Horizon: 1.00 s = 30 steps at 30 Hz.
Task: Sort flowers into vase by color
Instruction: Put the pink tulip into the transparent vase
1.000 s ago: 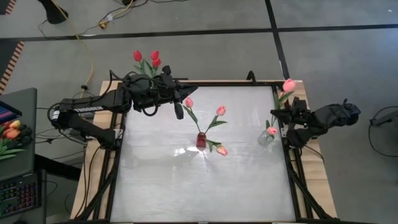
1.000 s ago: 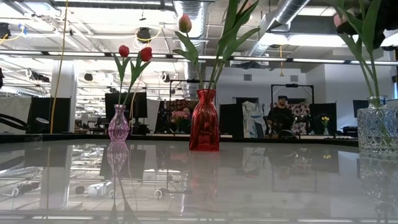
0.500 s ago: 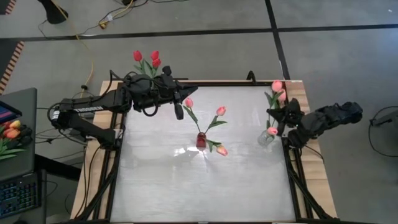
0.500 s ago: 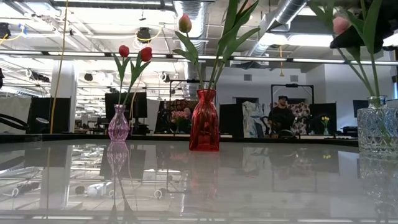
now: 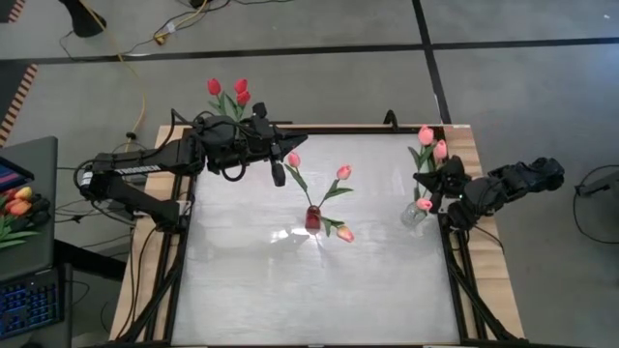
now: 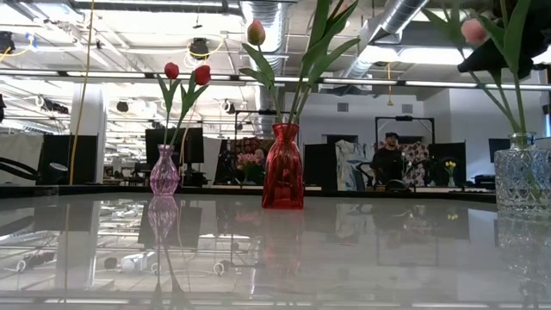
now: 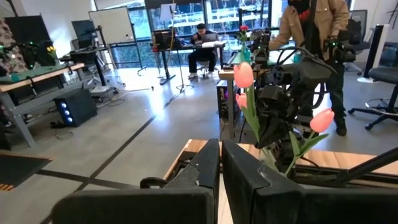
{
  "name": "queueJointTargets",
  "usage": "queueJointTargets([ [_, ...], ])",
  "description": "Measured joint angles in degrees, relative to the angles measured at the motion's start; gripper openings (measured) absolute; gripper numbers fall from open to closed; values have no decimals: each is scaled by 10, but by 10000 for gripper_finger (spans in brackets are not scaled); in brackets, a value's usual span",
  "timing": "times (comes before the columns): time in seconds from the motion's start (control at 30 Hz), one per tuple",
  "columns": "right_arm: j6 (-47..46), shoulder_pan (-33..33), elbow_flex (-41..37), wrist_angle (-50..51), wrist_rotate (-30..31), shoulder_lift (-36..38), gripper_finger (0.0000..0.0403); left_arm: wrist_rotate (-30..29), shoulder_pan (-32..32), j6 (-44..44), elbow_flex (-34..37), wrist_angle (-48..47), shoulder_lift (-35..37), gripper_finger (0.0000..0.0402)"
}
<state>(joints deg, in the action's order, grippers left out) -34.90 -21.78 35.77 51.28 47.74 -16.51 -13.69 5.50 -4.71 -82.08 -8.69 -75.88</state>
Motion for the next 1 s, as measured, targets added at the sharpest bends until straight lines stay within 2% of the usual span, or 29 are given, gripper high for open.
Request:
queueJointTargets([
  [0.53, -28, 0, 0, 34, -105, 0, 31, 0, 0, 5, 0, 0, 0, 6],
  [1.0, -36, 0, 14, 42, -110, 0, 46, 0, 0, 6, 0, 4, 0, 6],
])
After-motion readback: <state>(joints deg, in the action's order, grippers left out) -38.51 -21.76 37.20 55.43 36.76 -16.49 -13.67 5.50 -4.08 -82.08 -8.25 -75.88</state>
